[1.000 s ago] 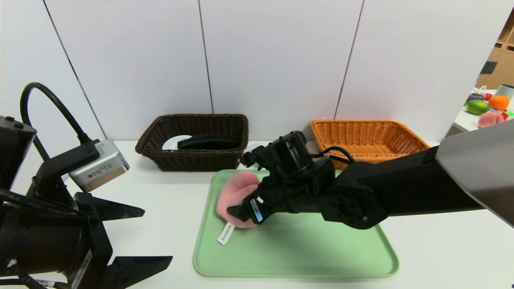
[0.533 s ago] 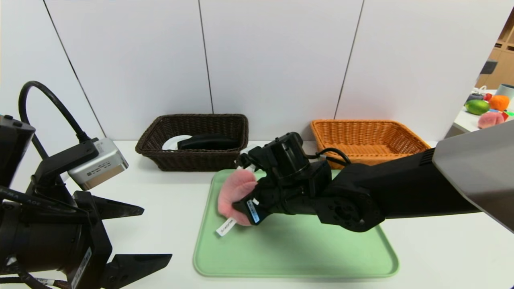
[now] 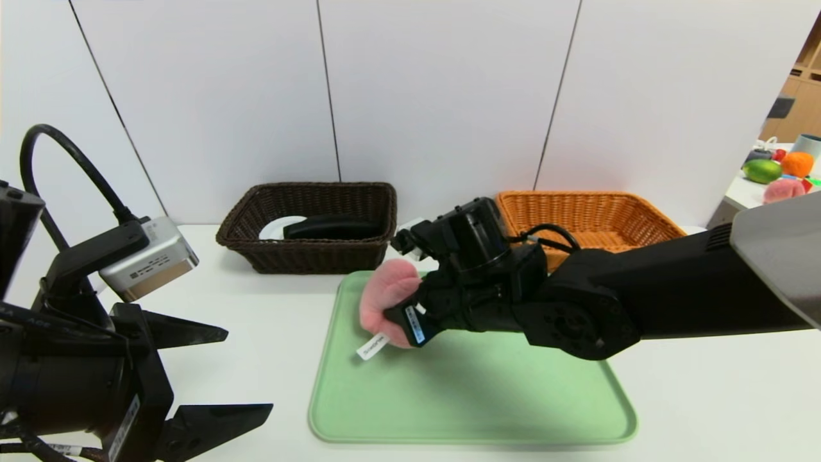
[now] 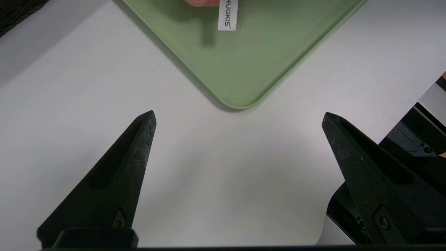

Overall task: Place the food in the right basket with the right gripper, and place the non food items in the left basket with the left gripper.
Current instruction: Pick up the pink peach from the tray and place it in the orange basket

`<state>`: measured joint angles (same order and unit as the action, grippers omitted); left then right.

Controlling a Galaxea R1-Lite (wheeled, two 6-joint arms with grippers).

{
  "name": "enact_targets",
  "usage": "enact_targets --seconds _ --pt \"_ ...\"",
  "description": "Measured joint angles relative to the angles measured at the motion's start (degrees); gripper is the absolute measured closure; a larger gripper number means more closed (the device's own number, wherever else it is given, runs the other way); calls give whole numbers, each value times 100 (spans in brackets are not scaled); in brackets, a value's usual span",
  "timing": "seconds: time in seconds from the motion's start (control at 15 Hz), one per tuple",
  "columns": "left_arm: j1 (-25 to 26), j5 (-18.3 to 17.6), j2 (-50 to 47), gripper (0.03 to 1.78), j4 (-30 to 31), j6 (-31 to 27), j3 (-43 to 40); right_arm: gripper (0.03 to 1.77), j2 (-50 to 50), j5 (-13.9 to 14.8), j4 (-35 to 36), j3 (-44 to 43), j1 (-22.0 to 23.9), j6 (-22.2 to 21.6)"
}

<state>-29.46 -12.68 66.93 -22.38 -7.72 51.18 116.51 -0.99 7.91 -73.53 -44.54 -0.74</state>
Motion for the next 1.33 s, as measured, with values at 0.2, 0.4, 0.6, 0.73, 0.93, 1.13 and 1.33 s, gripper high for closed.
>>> enact_targets --seconds 0.2,0.4,0.6,0.73,0.93,1.13,1.33 --pt "0 0 -26 12 85 1 15 99 -215 -9 -15 5 172 -219" --pt "0 4 -59 12 100 11 15 99 -532 -13 -59 11 445 -232" --pt "22 11 -56 12 190 30 20 99 -926 -16 -113 77 955 -226" --pt "61 9 -43 12 224 30 20 99 -1159 -46 -102 85 1401 -208" --pt "113 9 -17 12 227 20 15 99 -1423 -52 -32 102 2013 -178" --pt "124 9 13 12 227 28 9 99 -1548 -68 16 61 2492 -96" --pt "122 9 38 12 317 28 4 99 -1493 -59 35 24 2895 -85"
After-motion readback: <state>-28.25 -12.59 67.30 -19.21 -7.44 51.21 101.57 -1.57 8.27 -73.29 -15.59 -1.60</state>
